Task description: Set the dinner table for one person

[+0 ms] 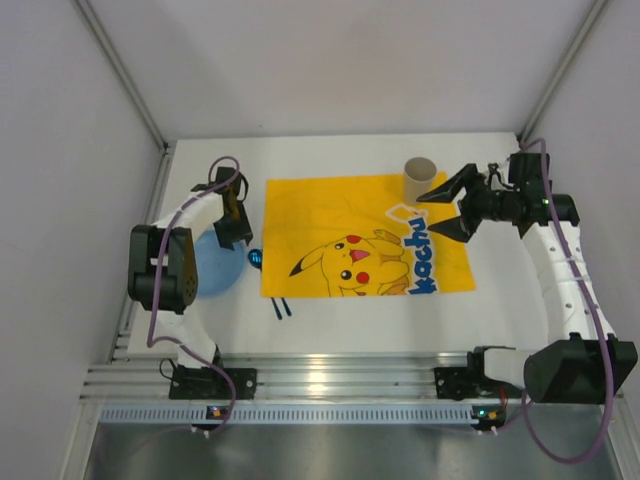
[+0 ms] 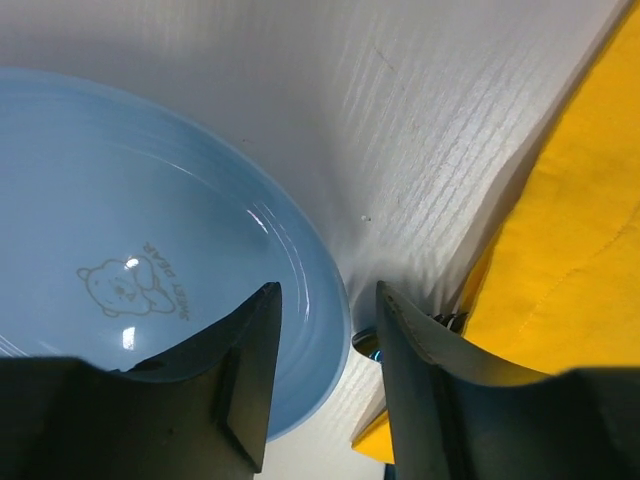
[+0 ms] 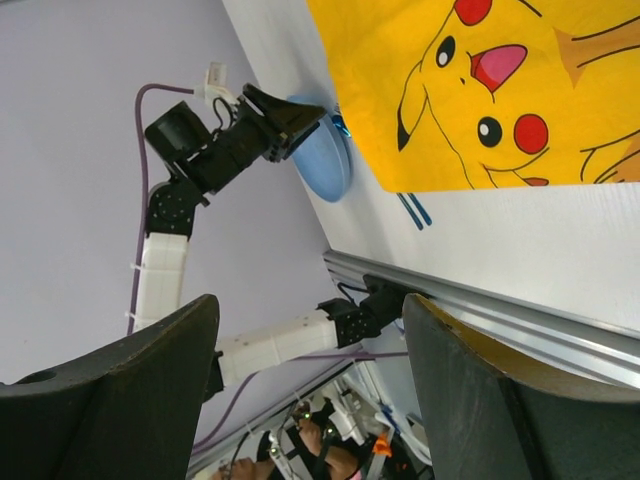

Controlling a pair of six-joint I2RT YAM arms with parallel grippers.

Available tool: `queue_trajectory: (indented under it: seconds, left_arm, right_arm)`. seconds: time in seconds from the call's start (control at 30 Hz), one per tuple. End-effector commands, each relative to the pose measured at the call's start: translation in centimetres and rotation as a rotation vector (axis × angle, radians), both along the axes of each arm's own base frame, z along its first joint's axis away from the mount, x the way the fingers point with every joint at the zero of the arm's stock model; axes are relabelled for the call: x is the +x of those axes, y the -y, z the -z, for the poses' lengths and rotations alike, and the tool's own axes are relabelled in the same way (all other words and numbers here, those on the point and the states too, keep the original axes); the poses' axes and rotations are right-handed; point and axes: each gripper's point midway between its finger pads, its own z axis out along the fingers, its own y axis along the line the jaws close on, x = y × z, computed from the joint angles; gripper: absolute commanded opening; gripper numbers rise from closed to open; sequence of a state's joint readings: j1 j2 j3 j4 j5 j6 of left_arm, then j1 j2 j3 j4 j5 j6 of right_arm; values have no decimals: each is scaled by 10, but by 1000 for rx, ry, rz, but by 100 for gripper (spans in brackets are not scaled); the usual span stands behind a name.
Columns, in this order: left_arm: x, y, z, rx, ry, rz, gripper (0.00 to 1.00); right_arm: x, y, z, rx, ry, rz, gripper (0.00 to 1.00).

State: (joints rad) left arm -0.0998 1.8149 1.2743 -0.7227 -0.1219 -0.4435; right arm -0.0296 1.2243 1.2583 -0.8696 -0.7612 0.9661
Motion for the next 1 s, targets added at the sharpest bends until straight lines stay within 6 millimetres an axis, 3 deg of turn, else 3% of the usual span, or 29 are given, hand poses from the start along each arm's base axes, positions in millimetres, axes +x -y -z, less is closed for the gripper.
queue_trajectory:
  seconds: [0.0, 0.1, 0.17, 0.2, 0.23, 0.4, 0.5, 0.53, 0.6, 0.67, 0.8, 0.83, 0.9, 0.93, 0.97]
  left_arm:
    - [-3, -5, 20, 32, -34, -5, 46]
    - [-3, -6, 30, 44, -49, -5, 30]
    - [-2, -8, 29, 55, -48, 0, 17]
    - [-1, -9, 27, 60, -43, 0, 3]
    - [-2, -10, 25, 65, -43, 11, 0]
    - [-7, -29, -18, 185, -22, 14, 0]
    - [-3, -18, -56, 226, 44, 69, 0]
    - [-6, -13, -60, 230, 44, 88, 0]
    - [3, 5, -87, 230, 112, 120, 0]
    - [11, 43, -108, 189, 162, 182, 0]
    - [20, 117, -125, 98, 221, 286, 0]
    - [20, 143, -131, 70, 242, 321, 0]
    - [20, 171, -115, 62, 207, 363, 0]
    - [17, 199, -120, 38, 228, 415, 0]
    - [15, 215, -106, 45, 200, 449, 0]
  right_arm:
    - [-3, 3, -7, -11, 39, -4, 75]
    - [-2, 4, -8, -17, 39, -5, 75]
    - [-3, 4, -8, -23, 38, -7, 75]
    - [-3, 5, -7, -26, 40, -9, 75]
    - [-3, 5, -7, -27, 39, -9, 75]
    - [-5, 7, -6, -35, 43, -12, 75]
    - [-6, 7, -5, -39, 51, -14, 75]
    - [-6, 7, -6, -40, 54, -15, 75]
    - [-6, 8, -6, -52, 65, -17, 74]
    - [-7, 12, -6, -81, 75, -9, 74]
    - [-14, 23, 2, -183, 89, -17, 74]
    - [-18, 24, 7, -196, 70, -19, 74]
    - [-25, 28, 10, -224, 75, -15, 74]
    - [-30, 29, 17, -227, 58, -14, 74]
    - [-35, 29, 16, -228, 63, -11, 74]
